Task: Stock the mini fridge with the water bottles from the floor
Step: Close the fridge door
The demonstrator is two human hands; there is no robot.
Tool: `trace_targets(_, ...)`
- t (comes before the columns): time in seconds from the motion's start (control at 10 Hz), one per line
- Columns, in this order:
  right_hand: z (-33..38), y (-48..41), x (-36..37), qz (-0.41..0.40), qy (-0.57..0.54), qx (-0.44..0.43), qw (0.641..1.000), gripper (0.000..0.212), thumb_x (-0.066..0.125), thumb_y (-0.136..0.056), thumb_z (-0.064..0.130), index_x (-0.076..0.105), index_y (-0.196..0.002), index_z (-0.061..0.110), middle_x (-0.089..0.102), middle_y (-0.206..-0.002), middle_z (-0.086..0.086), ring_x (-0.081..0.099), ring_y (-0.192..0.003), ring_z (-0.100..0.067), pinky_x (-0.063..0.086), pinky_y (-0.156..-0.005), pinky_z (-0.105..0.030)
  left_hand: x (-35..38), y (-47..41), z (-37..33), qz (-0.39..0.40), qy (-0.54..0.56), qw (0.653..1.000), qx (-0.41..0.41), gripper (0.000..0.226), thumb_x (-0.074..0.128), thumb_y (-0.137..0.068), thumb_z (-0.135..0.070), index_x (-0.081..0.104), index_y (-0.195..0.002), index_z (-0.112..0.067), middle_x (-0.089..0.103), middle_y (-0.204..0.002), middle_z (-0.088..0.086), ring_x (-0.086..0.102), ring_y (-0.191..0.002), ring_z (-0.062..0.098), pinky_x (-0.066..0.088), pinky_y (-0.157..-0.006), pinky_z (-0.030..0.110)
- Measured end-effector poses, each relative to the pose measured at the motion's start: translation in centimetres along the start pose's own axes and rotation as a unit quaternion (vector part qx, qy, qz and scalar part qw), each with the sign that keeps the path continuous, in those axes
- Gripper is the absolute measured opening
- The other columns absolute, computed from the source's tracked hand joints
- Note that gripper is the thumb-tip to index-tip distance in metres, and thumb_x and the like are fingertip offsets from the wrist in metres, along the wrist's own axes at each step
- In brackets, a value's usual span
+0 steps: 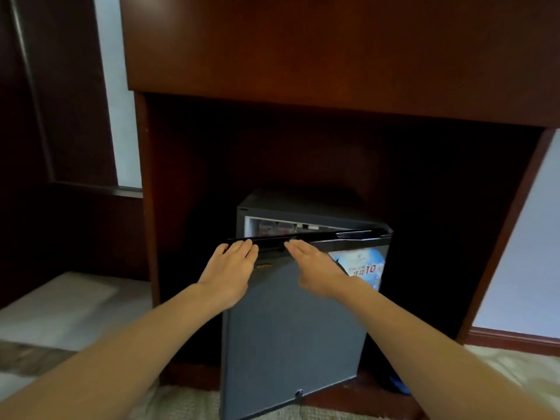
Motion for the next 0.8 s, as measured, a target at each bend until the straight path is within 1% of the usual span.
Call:
trace_targets(0.1, -0.1, -3.1, 0.3, -0.001, -0.005, -0.001, 1.0, 0.069, 0.043, -0.087, 0.003, 0.01, -0.148, 0.012, 0.009, -0.157, -0.003, 0.007, -0.146, -0.019, 0.019, -0.117, -0.036, 1.7, -2.9, 1.7, 0.003, -0.018, 1.0, -0.014, 0.068, 0.041, -0.092, -0.01, 0.003, -0.149, -0.008, 0.003, -0.159, 0.007, 0.004, -0.147, 0.02, 0.011, -0.119, 0.034)
trace_targets(0.2, -0.8, -6.0, 0.5, 0.004, -0.03, 0.008, 0.999, 0.068, 0.041, -0.087, 0.002, 0.011, -0.148, 0.011, 0.008, -0.158, -0.003, 0.006, -0.146, -0.019, 0.018, -0.117, -0.034, 2.6, -6.6, 2.8, 0.003, -0.004, 1.0, -0.026, 0.066, 0.042, -0.091, -0.009, 0.008, -0.148, -0.005, 0.007, -0.158, 0.009, 0.007, -0.147, 0.021, 0.014, -0.119, 0.034)
trace_targets(0.3, -1.5, -8.6, 1.1, 0.023, -0.023, 0.022, 0.999, 0.068, 0.039, -0.089, 0.006, 0.005, -0.149, 0.013, 0.0, -0.158, -0.002, -0.002, -0.146, -0.017, 0.013, -0.119, -0.034, 3.7, -9.8, 3.7, 0.027, 0.01, 0.999, -0.042, 0.068, 0.042, -0.091, -0.008, 0.006, -0.148, -0.004, 0.003, -0.158, 0.01, 0.005, -0.147, 0.021, 0.018, -0.118, 0.034)
trace_targets(0.4, -2.5, -10.8, 1.9, 0.04, -0.015, 0.036, 0.998, 0.072, 0.038, -0.089, 0.007, -0.001, -0.149, 0.014, -0.01, -0.158, 0.0, -0.011, -0.146, -0.015, 0.003, -0.12, -0.039, 4.7, -12.2, 4.4, 0.062, 0.029, 0.996, -0.061, 0.072, 0.041, -0.091, -0.007, -0.003, -0.148, -0.007, -0.008, -0.159, 0.006, -0.002, -0.147, 0.019, 0.019, -0.118, 0.033)
trace_targets(0.5, -3.3, -12.1, 2.7, 0.03, 0.017, 0.036, 0.999, 0.073, 0.036, -0.09, 0.007, -0.007, -0.148, 0.014, -0.017, -0.157, 0.0, -0.016, -0.145, -0.015, -0.003, -0.119, -0.038, 5.5, -13.5, 4.4, 0.06, 0.042, 0.995, -0.074, 0.075, 0.038, -0.091, -0.006, -0.01, -0.148, -0.009, -0.017, -0.157, 0.002, -0.007, -0.147, 0.017, 0.022, -0.117, 0.032)
trace_targets(0.6, -3.6, -12.2, 3.5, 0.017, 0.039, 0.026, 0.999, 0.074, 0.036, -0.089, 0.007, -0.01, -0.148, 0.013, -0.021, -0.156, 0.001, -0.018, -0.144, -0.015, -0.004, -0.118, -0.035, 6.2, -13.6, 4.2, 0.044, 0.062, 0.994, -0.077, 0.078, 0.038, -0.09, -0.005, -0.014, -0.147, -0.011, -0.023, -0.156, 0.0, -0.011, -0.146, 0.016, 0.03, -0.112, 0.029)
trace_targets(0.7, -3.6, -12.1, 2.9, 0.036, 0.017, 0.025, 0.999, 0.074, 0.037, -0.089, 0.007, -0.009, -0.148, 0.014, -0.021, -0.156, 0.003, -0.017, -0.144, -0.014, -0.002, -0.119, -0.035, 6.2, -13.5, 4.5, 0.059, 0.087, 0.991, -0.087, 0.083, 0.042, -0.088, -0.004, -0.016, -0.147, -0.014, -0.027, -0.154, -0.003, -0.013, -0.146, 0.014, 0.037, -0.108, 0.029)
trace_targets(0.8, -3.4, -11.1, 1.3, 0.088, -0.019, 0.045, 0.995, 0.072, 0.035, -0.088, 0.002, -0.001, -0.149, 0.016, -0.015, -0.157, 0.002, -0.012, -0.145, -0.014, -0.001, -0.12, -0.038, 5.3, -12.6, 4.7, 0.103, 0.134, 0.98, -0.11, 0.086, 0.046, -0.087, -0.006, -0.016, -0.147, -0.014, -0.028, -0.154, -0.003, -0.012, -0.146, 0.015, 0.03, -0.114, 0.037)
Point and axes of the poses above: each hand's wrist, its own y-axis away from the middle knuckle, its own x-axis out of the palm, z = x × y, the point moved 7 cm from there along -y, towards the middle knuckle
